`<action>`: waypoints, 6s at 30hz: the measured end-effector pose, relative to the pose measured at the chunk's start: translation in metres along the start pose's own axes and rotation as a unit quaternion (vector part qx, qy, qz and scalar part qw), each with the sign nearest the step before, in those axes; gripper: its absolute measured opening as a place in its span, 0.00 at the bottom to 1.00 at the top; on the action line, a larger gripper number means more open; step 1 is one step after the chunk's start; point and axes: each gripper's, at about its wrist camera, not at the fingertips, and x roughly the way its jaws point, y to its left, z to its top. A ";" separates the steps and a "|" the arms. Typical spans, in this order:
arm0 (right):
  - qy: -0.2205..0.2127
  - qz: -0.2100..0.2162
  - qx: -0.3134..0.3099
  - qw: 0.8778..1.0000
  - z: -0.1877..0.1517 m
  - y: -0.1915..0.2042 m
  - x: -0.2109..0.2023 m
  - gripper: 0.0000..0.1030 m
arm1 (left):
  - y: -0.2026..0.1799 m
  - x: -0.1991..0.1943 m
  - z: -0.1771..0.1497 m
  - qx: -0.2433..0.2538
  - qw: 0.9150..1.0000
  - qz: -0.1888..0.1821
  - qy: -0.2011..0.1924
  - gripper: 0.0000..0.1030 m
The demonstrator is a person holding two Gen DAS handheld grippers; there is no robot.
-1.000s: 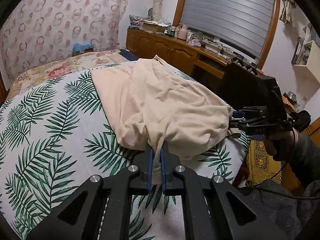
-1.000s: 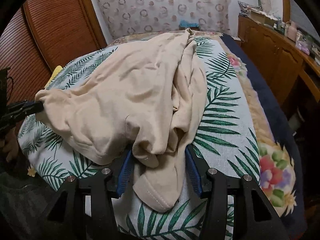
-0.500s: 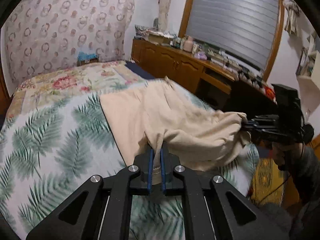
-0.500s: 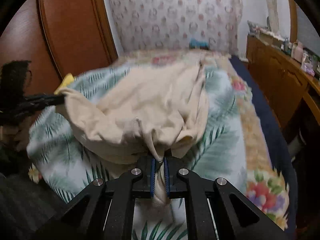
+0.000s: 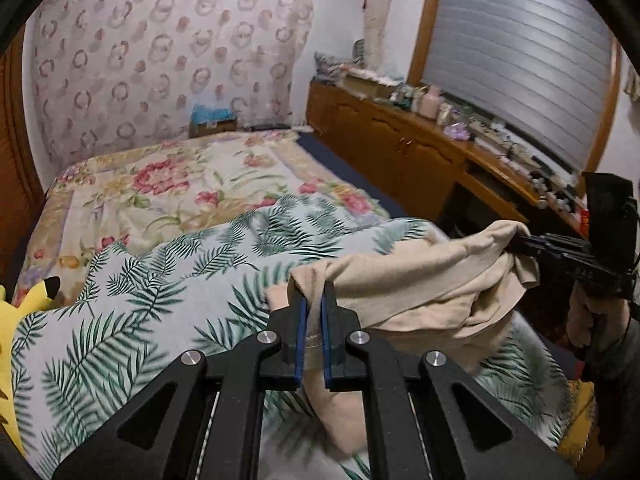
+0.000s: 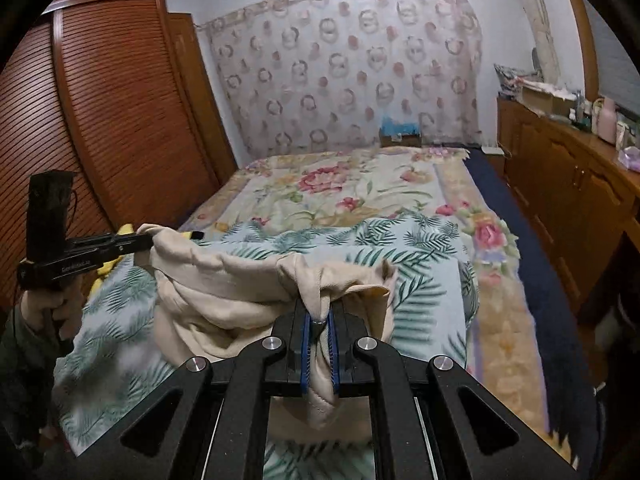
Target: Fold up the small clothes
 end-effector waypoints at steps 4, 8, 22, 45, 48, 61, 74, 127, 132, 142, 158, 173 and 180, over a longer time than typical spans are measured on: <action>0.025 -0.009 -0.006 1.000 0.013 -0.010 0.036 0.09 | 0.016 0.042 0.004 -0.010 0.999 0.012 0.036 0.07; 0.022 -0.036 -0.021 0.999 0.024 -0.009 0.046 0.31 | 0.022 0.060 0.003 -0.017 0.999 0.020 0.048 0.07; 0.067 0.013 -0.140 0.988 -0.015 0.052 0.039 0.42 | 0.022 0.034 -0.026 0.005 0.998 -0.018 0.054 0.76; 0.048 -0.107 -0.121 0.986 0.074 0.021 0.119 0.03 | 0.009 0.062 -0.033 0.045 0.995 0.000 0.087 0.76; 0.070 -0.128 -0.123 0.982 0.073 0.019 0.136 0.31 | 0.017 0.071 -0.022 0.030 0.996 -0.001 0.086 0.76; 0.076 -0.100 -0.081 0.989 0.051 0.039 0.097 0.64 | 0.074 0.116 0.012 -0.028 0.993 0.095 0.067 0.76; 0.129 -0.065 -0.007 0.989 0.044 0.013 0.111 0.72 | 0.043 0.072 -0.010 -0.018 0.998 0.006 0.066 0.76; 0.019 0.182 -0.417 0.890 0.139 0.304 0.201 0.18 | 0.191 -0.163 -0.149 -0.156 0.962 0.215 -0.071 0.08; 0.054 0.200 -0.466 0.860 0.146 0.359 0.263 0.18 | 0.214 -0.154 -0.169 -0.184 0.955 0.230 -0.044 0.08; 0.067 0.204 -0.438 0.873 0.155 0.385 0.323 0.31 | 0.209 -0.166 -0.186 -0.199 0.947 0.248 -0.039 0.08; 0.029 0.121 -0.253 0.959 0.111 0.295 0.230 0.65 | 0.173 -0.195 -0.165 -0.149 0.953 0.244 -0.099 0.81; -0.033 0.039 -0.146 0.988 0.008 0.242 0.078 0.65 | 0.084 -0.181 -0.138 -0.086 0.967 0.211 -0.113 0.81; -0.072 -0.004 -0.106 0.992 -0.021 0.239 0.021 0.65 | 0.042 -0.173 -0.127 -0.059 0.972 0.193 -0.121 0.81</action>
